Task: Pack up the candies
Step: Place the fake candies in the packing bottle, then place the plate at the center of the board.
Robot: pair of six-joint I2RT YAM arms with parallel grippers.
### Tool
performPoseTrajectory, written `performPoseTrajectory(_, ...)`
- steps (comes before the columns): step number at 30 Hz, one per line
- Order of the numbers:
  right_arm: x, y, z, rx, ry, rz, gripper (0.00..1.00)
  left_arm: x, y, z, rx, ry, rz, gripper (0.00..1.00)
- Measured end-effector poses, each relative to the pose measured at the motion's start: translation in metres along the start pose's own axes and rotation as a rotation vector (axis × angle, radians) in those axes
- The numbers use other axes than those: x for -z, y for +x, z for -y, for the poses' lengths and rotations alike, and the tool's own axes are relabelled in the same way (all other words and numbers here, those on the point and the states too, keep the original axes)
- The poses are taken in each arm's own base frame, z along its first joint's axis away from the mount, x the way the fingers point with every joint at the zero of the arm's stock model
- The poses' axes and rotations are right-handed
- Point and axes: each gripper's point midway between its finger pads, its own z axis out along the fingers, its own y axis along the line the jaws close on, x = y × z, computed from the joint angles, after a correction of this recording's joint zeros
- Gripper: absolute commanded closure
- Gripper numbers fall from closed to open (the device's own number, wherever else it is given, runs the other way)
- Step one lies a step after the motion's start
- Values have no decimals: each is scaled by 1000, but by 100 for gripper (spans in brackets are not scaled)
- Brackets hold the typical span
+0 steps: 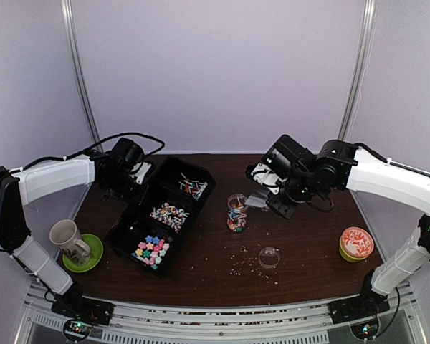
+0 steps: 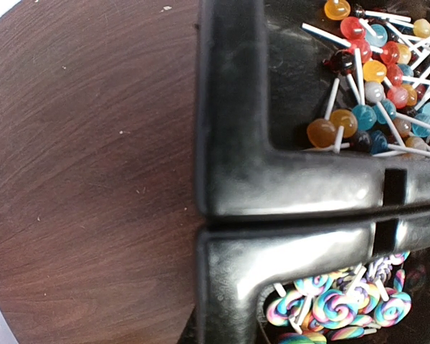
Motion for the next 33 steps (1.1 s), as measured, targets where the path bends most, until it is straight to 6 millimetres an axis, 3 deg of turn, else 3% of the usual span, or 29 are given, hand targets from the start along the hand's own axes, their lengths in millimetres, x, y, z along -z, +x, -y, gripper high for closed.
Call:
performPoseTrajectory(11, 7, 0, 3, 17, 1, -17, 100, 0, -1, -7, 23, -8, 2, 100)
performPoseTrajectory(17, 5, -7, 13, -26, 30, 14, 100, 1, -2, -24, 70, -28, 5, 100)
performPoseTrajectory(25, -12, -15, 48, -178, 92, 97, 100, -4, -1, -54, 146, -61, -1, 100)
performPoseTrajectory(33, -43, -2, 108, -400, 190, 141, 100, -31, 11, -75, 222, -78, -74, 100)
